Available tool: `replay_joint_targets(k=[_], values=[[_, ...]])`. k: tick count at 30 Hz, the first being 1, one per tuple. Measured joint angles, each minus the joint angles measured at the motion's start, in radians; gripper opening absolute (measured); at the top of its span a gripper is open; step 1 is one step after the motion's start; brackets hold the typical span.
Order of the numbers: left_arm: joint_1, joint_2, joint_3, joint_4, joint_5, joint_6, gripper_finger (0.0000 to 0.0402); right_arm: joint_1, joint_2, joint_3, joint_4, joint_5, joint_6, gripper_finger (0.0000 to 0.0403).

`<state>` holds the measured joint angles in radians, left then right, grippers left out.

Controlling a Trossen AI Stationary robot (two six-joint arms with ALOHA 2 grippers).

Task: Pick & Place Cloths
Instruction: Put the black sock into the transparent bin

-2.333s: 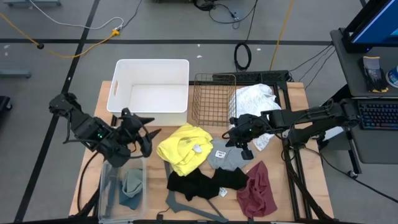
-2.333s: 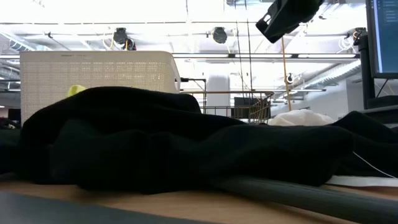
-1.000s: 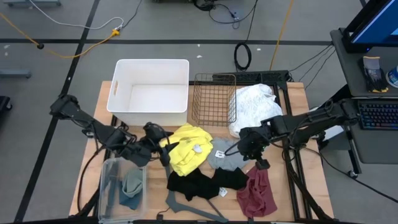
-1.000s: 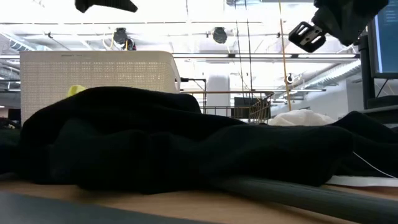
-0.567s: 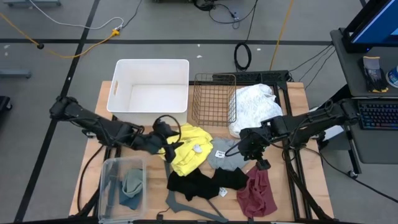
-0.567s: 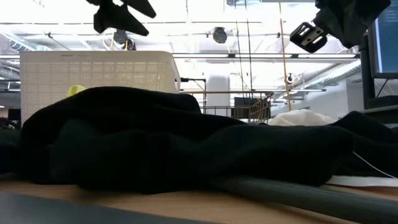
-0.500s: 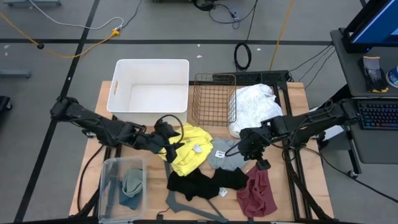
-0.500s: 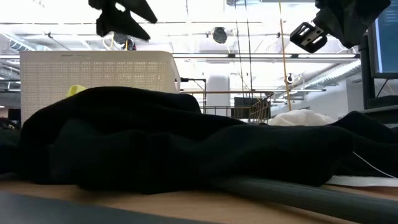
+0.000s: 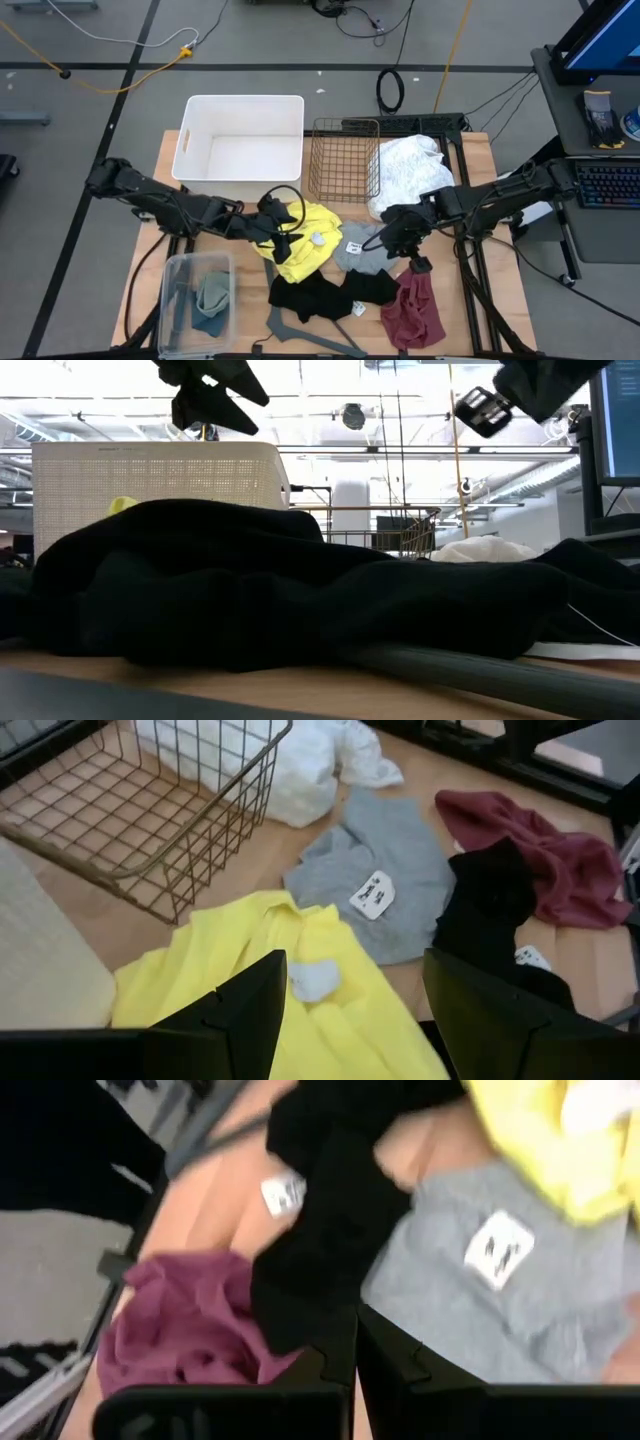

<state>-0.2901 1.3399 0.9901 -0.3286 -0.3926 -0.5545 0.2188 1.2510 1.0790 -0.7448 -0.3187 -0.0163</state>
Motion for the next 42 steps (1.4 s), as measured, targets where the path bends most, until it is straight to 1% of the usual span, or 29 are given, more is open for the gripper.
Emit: replay_joint_targets(k=[4,7,12,16,21,24,27,33,42], values=[[-0.003,0.0,0.0,-0.002,0.001,-0.005,0.0239,0.024,0.0,0.0,0.106,0.001,-0.005,0.0005],[-0.012,0.0,0.0,-0.002,0.001,-0.005,0.0239,0.063,0.009,0.0,0.164,0.01,-0.013,0.0021],[-0.03,0.0,0.0,-0.002,0.0,-0.006,0.0239,0.142,0.033,0.0,0.189,0.114,-0.005,0.0064],[-0.042,0.0,0.0,-0.002,-0.004,-0.004,0.0239,0.197,0.059,0.0,0.201,0.171,0.032,0.0103],[-0.06,0.0,0.001,-0.002,-0.051,0.0,0.0239,0.262,0.092,0.0,0.2,0.242,0.082,0.0143],[-0.066,0.0,0.001,-0.002,-0.057,0.011,0.0239,0.293,0.118,0.0,0.202,0.269,0.118,0.0162],[-0.066,0.0,0.001,-0.002,-0.057,0.012,0.0239,0.319,0.148,0.0,0.201,0.27,0.144,0.0177],[-0.066,-0.001,0.001,-0.002,-0.06,0.012,0.0239,0.351,0.211,0.0,0.208,0.27,0.166,0.0195],[-0.066,-0.001,0.001,-0.002,-0.052,0.01,0.0239,0.379,0.278,0.0,0.247,0.27,0.165,0.0195]])
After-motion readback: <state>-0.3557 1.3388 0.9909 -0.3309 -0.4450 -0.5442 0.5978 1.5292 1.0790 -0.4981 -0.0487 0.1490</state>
